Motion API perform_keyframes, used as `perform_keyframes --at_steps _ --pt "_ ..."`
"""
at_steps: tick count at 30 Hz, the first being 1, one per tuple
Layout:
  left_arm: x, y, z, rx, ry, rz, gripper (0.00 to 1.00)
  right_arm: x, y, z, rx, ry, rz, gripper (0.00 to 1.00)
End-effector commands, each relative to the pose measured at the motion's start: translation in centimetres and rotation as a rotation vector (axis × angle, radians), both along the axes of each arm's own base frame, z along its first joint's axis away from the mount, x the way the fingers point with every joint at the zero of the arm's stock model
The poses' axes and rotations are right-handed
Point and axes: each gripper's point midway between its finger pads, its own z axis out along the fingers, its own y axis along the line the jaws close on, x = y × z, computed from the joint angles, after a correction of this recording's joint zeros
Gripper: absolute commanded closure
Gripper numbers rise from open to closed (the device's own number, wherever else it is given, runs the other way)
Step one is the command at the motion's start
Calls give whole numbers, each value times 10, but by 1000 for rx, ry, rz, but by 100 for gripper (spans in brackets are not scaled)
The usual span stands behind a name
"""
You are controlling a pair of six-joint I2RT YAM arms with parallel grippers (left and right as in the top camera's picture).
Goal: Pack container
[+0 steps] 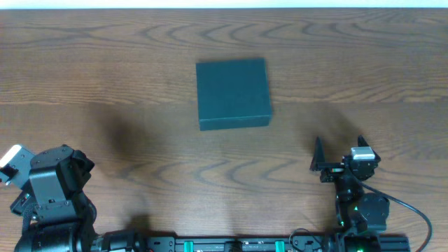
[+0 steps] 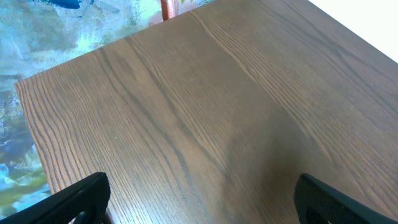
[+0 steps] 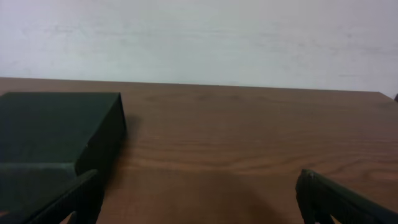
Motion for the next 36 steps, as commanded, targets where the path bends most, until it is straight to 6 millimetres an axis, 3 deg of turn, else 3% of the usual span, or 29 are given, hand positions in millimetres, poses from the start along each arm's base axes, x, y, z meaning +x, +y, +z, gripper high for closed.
perform_keyframes --at_steps 1,17,22,26,31,36 --pt "-2 2 4 3 -13 21 5 0 -8 -1 16 4 -41 1" --pt "-3 2 4 4 -11 19 5 0 -8 -1 1 4 -39 1" --pt "-28 12 7 111 71 51 5 0 -8 -1 1 4 -39 1" --pt "-41 2 20 114 -49 -12 5 0 -8 -1 1 4 -39 1" --pt "-64 -14 18 56 -161 -97 5 0 -8 -1 1 4 -39 1" --pt "-55 -22 40 -18 -448 -105 5 0 -8 -1 1 4 -39 1"
